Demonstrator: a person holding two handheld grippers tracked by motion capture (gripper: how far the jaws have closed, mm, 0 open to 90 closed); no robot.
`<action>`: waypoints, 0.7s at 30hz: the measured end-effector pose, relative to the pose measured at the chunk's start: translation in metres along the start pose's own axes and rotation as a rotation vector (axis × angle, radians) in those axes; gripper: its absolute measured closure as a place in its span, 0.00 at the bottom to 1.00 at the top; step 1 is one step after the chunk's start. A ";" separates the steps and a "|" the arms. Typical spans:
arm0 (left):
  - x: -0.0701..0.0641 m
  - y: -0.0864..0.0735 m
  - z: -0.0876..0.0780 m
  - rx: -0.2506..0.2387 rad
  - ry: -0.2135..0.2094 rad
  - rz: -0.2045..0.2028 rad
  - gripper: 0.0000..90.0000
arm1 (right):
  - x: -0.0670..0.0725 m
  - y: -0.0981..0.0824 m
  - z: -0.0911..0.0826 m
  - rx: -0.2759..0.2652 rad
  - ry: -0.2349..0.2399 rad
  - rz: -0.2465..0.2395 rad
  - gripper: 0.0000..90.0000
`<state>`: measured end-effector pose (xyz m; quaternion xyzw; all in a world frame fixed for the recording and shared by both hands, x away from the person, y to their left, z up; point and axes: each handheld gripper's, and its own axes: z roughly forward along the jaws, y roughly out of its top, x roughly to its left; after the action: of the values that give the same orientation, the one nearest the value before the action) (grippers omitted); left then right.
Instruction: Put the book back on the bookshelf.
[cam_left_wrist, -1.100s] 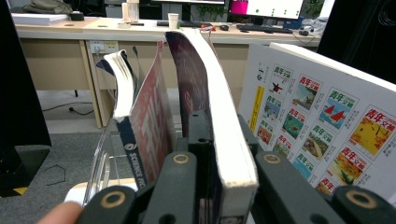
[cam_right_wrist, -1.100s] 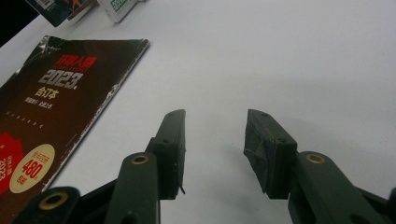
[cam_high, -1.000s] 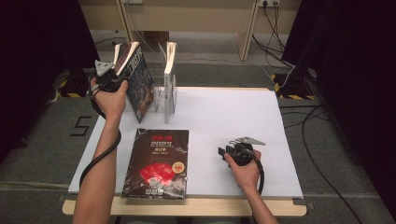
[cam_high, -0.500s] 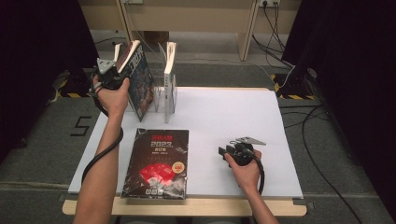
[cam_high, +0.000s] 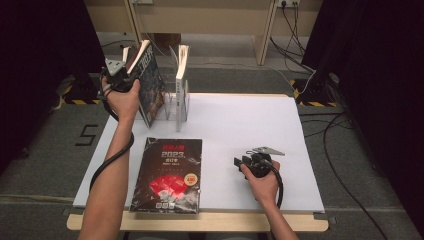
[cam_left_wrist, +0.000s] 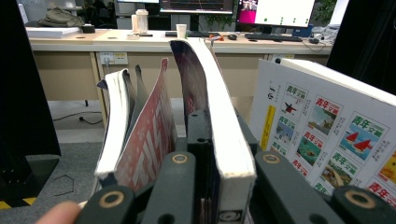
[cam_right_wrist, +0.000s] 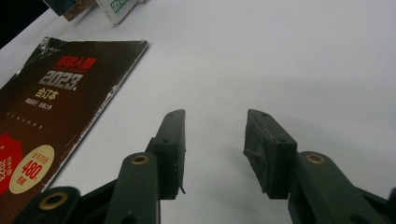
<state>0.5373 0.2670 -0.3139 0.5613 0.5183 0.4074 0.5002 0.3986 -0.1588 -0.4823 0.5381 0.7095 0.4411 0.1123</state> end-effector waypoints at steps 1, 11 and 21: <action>0.000 0.000 0.001 -0.003 0.002 -0.002 0.92 | 0.000 0.000 0.000 0.003 0.002 0.000 0.65; -0.002 -0.004 0.007 -0.022 0.038 0.014 0.91 | -0.001 0.000 0.000 0.005 0.002 0.005 0.65; -0.003 -0.007 0.013 -0.029 0.062 0.024 0.91 | -0.001 0.000 0.000 0.003 0.002 0.000 0.65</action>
<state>0.5485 0.2617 -0.3228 0.5471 0.5210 0.4381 0.4871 0.3989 -0.1598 -0.4821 0.5377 0.7103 0.4405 0.1106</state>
